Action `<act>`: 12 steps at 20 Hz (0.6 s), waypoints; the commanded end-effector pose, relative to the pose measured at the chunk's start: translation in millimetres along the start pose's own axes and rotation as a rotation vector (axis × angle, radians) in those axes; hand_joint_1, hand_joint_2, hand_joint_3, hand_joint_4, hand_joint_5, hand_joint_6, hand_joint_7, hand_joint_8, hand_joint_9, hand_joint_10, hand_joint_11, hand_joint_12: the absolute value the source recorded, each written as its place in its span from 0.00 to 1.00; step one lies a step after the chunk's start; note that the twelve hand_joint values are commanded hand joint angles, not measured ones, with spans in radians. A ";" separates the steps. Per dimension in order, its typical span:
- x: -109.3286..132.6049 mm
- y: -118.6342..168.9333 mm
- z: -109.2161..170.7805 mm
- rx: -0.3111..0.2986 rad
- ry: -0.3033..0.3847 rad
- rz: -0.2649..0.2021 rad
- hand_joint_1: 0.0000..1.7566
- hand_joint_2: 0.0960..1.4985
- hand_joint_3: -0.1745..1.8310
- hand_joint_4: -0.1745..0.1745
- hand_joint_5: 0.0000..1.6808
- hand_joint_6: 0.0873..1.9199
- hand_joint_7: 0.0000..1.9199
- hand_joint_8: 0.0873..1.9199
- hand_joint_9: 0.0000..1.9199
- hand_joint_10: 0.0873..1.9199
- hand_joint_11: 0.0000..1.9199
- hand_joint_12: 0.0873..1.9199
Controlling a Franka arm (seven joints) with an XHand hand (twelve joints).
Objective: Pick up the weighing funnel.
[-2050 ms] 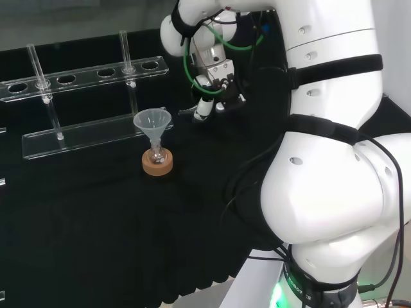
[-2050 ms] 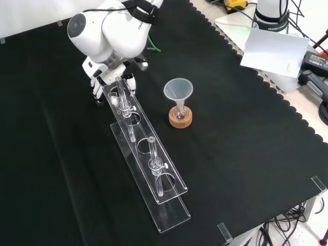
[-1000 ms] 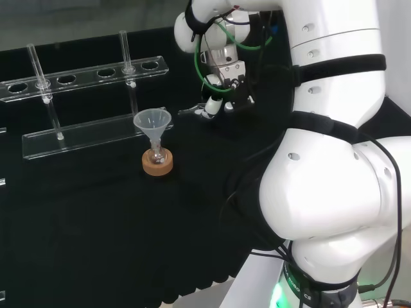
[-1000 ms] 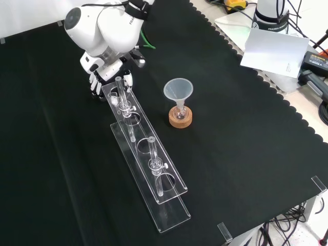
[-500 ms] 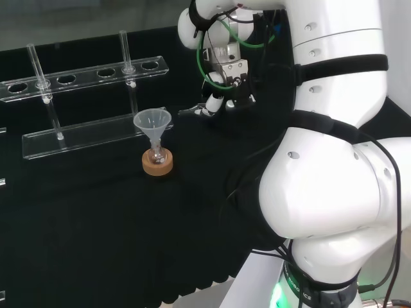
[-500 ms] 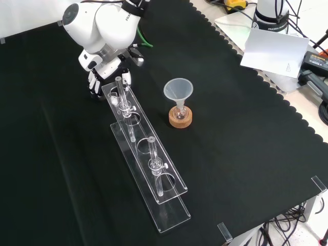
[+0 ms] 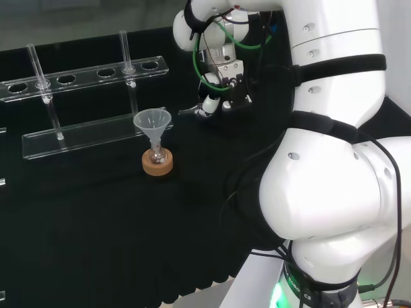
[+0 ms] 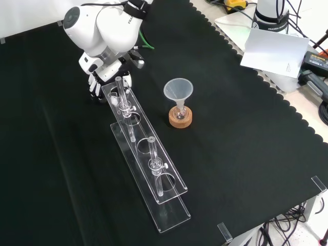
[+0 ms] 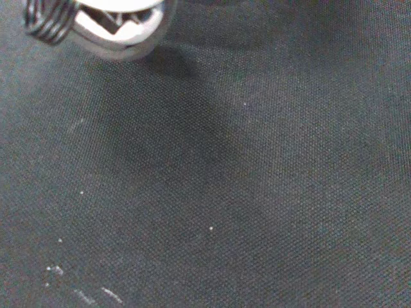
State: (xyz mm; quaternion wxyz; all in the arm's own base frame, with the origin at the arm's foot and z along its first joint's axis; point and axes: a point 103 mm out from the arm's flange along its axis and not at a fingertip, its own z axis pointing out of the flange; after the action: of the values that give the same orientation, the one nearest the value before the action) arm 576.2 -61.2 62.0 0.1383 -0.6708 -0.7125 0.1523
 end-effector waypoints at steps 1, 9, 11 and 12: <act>1.6 0.7 0.7 -0.001 -0.007 0.007 0.51 0.40 0.35 0.59 0.45 0.32 0.23 0.32 0.40 0.22 0.31 0.61; -0.4 1.6 3.1 -0.018 -0.049 0.044 0.61 0.61 0.15 0.99 0.70 0.32 0.23 0.33 0.42 0.22 0.34 0.59; -1.4 0.8 2.5 -0.021 -0.055 0.050 0.62 0.61 0.14 1.00 0.72 0.29 0.24 0.33 0.42 0.22 0.35 0.59; -2.2 0.3 1.6 -0.023 -0.058 0.052 0.62 0.61 0.13 1.00 0.74 0.27 0.24 0.33 0.43 0.21 0.35 0.58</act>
State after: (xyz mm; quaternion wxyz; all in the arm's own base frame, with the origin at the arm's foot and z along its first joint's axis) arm 576.8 -61.3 59.4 0.1139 -0.6834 -0.7022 0.1640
